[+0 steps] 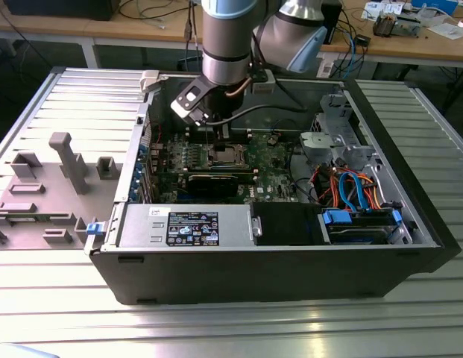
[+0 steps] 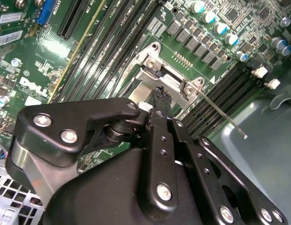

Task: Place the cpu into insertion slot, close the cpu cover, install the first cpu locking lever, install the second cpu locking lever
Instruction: 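Close the cpu cover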

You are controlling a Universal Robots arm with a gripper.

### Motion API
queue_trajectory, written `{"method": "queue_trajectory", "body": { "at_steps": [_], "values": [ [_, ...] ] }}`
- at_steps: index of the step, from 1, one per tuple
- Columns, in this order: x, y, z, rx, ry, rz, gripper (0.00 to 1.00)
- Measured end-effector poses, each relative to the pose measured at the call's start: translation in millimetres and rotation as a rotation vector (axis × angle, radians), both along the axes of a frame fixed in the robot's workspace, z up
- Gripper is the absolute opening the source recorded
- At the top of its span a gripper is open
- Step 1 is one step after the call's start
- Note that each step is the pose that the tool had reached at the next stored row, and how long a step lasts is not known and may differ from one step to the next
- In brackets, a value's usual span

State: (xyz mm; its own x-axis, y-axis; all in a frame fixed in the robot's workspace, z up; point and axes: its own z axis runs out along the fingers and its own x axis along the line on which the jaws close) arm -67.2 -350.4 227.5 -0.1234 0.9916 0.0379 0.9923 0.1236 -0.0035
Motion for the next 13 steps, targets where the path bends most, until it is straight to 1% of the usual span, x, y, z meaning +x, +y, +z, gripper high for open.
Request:
{"method": "queue_trajectory", "body": {
  "at_steps": [5,9,13],
  "values": [
    [-3.7,0.0,-5.3,0.0019,0.0004,0.015,0.11],
    [-4.6,0.0,-9.6,0.0062,0.0003,0.020,0.11],
    [-5.7,0.0,-11.6,0.0068,0.0005,0.022,0.11]
  ]
}}
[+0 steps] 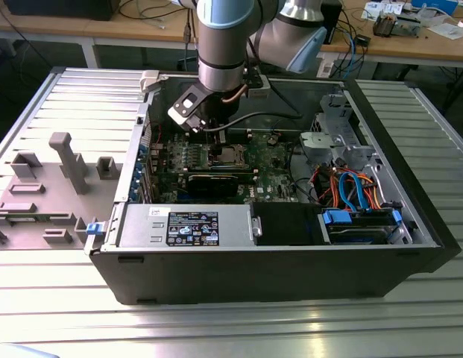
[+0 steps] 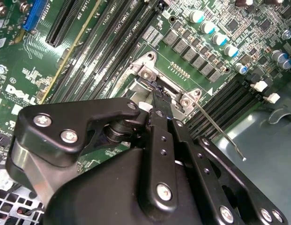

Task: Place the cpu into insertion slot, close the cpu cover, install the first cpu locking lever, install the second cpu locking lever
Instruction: 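Close the cpu cover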

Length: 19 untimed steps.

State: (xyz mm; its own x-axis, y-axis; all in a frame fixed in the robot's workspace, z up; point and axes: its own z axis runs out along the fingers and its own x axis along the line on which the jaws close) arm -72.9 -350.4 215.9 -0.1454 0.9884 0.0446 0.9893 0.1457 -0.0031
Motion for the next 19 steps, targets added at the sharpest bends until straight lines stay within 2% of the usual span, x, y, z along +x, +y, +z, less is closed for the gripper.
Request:
{"method": "queue_trajectory", "body": {
  "at_steps": [7,13,17,19],
  "values": [
    [-0.7,0.1,-0.7,0.0005,-0.0003,0.000,0.11],
    [-1.8,0.0,-8.9,0.0001,0.0004,0.000,0.11],
    [-1.7,0.1,-7.7,0.0005,0.0002,0.000,0.11],
    [-1.7,0.1,-1.7,0.0003,0.0003,0.000,0.11]
  ]
}}
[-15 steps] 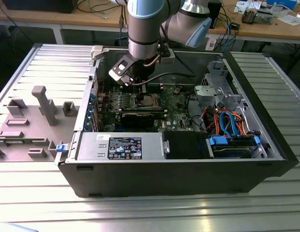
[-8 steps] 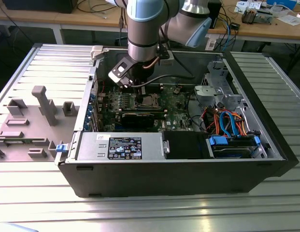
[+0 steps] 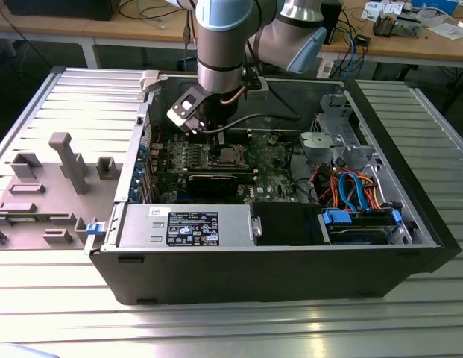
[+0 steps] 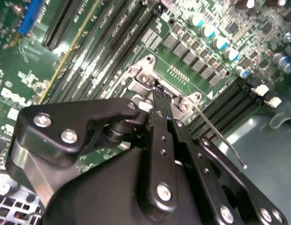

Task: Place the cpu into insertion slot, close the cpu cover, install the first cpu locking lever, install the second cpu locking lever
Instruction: 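Close the cpu cover, then install the first cpu locking lever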

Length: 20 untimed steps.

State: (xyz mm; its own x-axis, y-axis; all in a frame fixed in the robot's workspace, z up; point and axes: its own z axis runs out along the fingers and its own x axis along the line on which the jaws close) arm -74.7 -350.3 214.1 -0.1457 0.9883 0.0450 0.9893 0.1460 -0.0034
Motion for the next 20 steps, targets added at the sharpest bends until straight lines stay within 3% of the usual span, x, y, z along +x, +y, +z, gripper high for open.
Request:
{"method": "queue_trajectory", "body": {
  "at_steps": [4,9,20],
  "values": [
    [4.4,0.0,3.4,0.0000,0.0015,0.000,0.11],
    [23.1,0.2,3.4,-0.0001,0.0076,0.000,0.11],
    [25.1,0.1,3.4,0.0000,0.0089,0.000,0.11]
  ]
}}
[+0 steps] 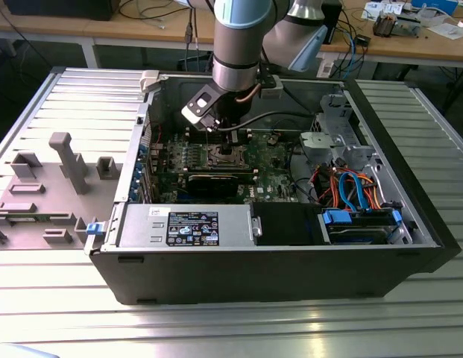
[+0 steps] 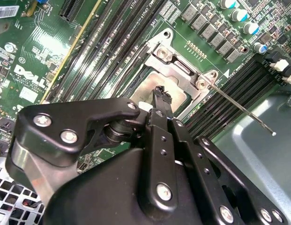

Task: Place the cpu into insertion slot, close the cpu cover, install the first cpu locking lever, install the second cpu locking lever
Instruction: 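Install the first cpu locking lever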

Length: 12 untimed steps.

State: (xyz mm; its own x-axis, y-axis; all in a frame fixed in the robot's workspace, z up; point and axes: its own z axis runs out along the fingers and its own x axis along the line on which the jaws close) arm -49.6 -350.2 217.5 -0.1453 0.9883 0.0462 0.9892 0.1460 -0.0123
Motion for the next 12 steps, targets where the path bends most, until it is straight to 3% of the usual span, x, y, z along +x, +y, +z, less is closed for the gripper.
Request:
{"method": "queue_trajectory", "body": {
  "at_steps": [6,8,9,10,11,12],
  "values": [
    [0.2,0.0,1.6,0.0000,0.0000,0.000,0.11],
    [0.1,0.0,8.1,0.0001,0.0000,0.000,0.11],
    [0.1,0.0,13.0,0.0000,0.0001,0.000,0.11],
    [0.1,0.0,22.1,0.0000,0.0000,0.000,0.11],
    [0.1,0.0,22.9,0.0000,0.0000,0.000,0.11],
    [-0.3,0.0,28.6,0.0000,-0.0007,0.001,0.11]
  ]
}}
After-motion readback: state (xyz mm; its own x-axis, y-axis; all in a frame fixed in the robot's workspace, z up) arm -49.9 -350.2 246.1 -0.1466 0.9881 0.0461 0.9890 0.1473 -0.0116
